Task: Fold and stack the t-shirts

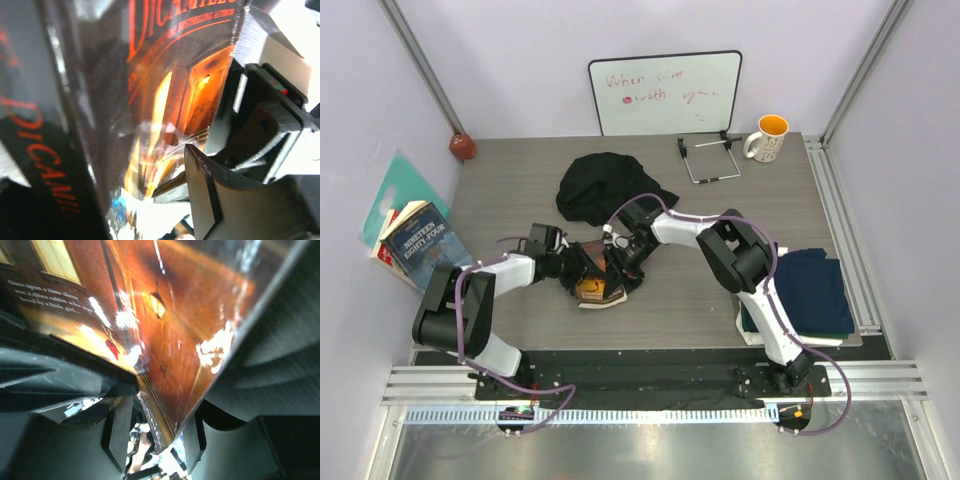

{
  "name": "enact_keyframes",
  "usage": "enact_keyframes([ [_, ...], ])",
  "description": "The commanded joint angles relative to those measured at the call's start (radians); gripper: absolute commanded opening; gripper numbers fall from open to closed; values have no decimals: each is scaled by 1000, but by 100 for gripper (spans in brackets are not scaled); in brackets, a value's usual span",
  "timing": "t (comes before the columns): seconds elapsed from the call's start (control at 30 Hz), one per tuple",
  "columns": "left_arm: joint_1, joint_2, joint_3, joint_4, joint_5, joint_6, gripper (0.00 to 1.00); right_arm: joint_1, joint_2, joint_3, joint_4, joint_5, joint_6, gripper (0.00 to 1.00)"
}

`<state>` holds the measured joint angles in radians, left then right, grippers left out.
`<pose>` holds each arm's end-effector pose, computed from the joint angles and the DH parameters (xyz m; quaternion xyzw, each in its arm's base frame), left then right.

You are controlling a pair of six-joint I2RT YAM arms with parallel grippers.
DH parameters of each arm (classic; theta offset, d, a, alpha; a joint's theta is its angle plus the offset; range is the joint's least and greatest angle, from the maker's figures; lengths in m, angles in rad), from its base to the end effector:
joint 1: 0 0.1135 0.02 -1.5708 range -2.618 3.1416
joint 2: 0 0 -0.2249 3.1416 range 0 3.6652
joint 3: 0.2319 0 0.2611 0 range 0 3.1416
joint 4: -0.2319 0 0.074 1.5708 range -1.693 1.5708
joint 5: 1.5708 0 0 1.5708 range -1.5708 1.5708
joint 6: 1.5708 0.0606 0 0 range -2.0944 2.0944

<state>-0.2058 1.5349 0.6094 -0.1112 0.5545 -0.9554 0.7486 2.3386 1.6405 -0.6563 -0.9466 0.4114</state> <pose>0.2642 -0.0878 0.0633 -0.2724 0.8898 -0.3600 0.0674 0.2837 0.3307 0.0511 0.1970 -0.8641 -0.4317 0.1679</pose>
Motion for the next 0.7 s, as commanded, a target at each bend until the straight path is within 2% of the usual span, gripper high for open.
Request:
enact_keyframes([
  [0.0, 0, -71, 69, -145, -261, 107, 19, 14, -13, -94, 17, 218, -40, 44],
  [0.1, 0, -122, 104, -235, -346, 133, 10, -28, -38, -123, 20, 223, -23, 44],
  [0.23, -1, -176, 148, -332, -444, 152, 8, -98, -102, -136, 23, 244, -6, 44],
  [0.33, 0, -211, 187, -392, -537, 156, 0, -129, -143, -122, 23, 256, 1, 44],
  [0.5, 0, -255, 222, -435, -657, 155, 0, -155, -170, -107, 21, 259, 4, 44],
  [0.67, 0, -295, 317, -556, -810, 164, 0, -155, -170, -116, 24, 255, 0, 44],
])
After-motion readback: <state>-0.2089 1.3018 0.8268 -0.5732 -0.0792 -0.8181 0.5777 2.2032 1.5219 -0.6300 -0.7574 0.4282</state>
